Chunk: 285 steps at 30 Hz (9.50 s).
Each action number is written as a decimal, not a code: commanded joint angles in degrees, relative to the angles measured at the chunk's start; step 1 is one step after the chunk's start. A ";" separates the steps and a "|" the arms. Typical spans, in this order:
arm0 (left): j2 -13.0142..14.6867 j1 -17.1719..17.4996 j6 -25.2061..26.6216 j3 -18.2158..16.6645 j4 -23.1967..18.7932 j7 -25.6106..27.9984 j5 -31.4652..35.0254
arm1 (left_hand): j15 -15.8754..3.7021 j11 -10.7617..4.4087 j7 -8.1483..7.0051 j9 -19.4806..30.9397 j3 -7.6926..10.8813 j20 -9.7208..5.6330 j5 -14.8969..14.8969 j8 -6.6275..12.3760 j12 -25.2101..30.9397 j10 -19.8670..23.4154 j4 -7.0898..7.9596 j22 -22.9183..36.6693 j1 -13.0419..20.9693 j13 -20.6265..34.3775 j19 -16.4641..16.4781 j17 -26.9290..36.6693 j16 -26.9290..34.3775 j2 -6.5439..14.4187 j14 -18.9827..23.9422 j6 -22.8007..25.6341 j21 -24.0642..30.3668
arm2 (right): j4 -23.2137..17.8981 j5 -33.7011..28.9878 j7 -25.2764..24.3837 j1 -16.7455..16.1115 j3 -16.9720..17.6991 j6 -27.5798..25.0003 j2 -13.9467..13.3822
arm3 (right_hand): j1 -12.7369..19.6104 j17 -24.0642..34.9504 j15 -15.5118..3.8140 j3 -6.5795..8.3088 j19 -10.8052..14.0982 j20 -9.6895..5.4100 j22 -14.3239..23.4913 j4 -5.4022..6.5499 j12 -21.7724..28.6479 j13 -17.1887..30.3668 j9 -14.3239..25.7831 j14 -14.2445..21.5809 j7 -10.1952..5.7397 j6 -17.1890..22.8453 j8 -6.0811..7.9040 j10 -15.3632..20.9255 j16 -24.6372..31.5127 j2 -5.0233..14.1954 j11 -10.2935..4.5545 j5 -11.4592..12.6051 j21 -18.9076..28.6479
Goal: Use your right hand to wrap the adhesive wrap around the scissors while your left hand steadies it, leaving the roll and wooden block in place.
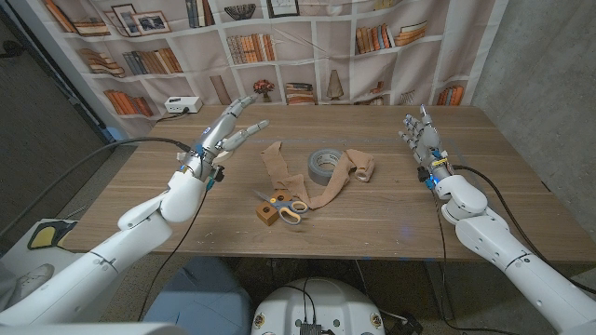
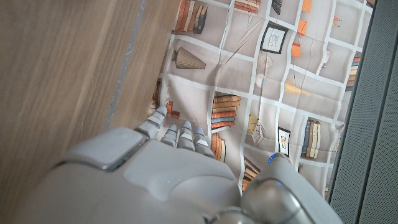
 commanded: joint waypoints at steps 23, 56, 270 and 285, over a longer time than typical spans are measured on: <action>7.78 1.97 11.04 0.21 -9.14 -2.19 13.27 | 0.01 -2.00 -1.67 0.59 3.30 2.62 0.10 0.57 1.01 3.15 -2.35 0.10 8.27 1.83 0.03 0.25 0.42 -0.14 2.43 -0.49 -0.11 | 1.58 1.48 0.62 -0.02 0.82 0.33 0.22 | 0.41 -0.02 -0.06 0.17 -0.25 0.19 0.19 -0.49 0.08 0.17 0.24 -0.35 0.09 0.34 0.29 0.79 0.19 0.29 0.13 -0.20 0.06; 14.27 1.76 16.11 0.48 -13.46 -5.52 22.54 | -0.13 -2.64 -1.83 0.45 3.66 4.39 -0.23 1.55 2.43 7.94 -1.50 0.19 10.26 3.17 -0.37 0.25 0.53 -1.22 2.81 6.75 -0.06 | 3.79 1.98 0.96 0.58 1.26 1.05 0.71 | 0.49 -0.03 -0.01 0.28 -0.16 0.26 0.19 -0.76 0.20 0.21 0.24 -0.15 -0.11 0.42 0.25 1.74 0.27 0.72 0.01 -0.24 0.09; 28.96 -4.07 9.46 2.66 -24.75 -47.42 39.47 | -1.66 -6.20 -5.43 0.49 6.53 1.70 1.77 -0.68 -1.20 12.84 -2.20 0.12 24.56 7.36 -0.43 0.27 0.47 -2.79 0.19 -1.97 -0.10 | 14.01 0.94 0.18 3.21 2.58 5.69 2.25 | 0.11 0.06 -0.36 0.33 -0.04 0.25 0.18 -1.96 -0.32 0.32 0.24 0.53 -1.37 0.92 0.23 2.44 0.34 1.82 -0.57 -0.45 0.03; 29.18 -2.56 9.79 2.53 -23.88 -43.84 40.23 | -2.64 -6.79 -6.26 0.49 6.96 1.02 1.39 -0.08 -0.59 14.76 -2.14 0.11 26.61 7.84 0.77 0.21 0.86 -2.83 1.74 -0.36 0.27 | 13.40 0.63 1.37 3.44 1.94 5.97 1.98 | 0.05 0.06 -0.41 0.33 -0.08 0.17 0.19 -2.07 -0.16 0.33 0.24 0.44 -1.59 2.48 0.73 2.90 0.31 1.90 -0.63 -0.45 0.03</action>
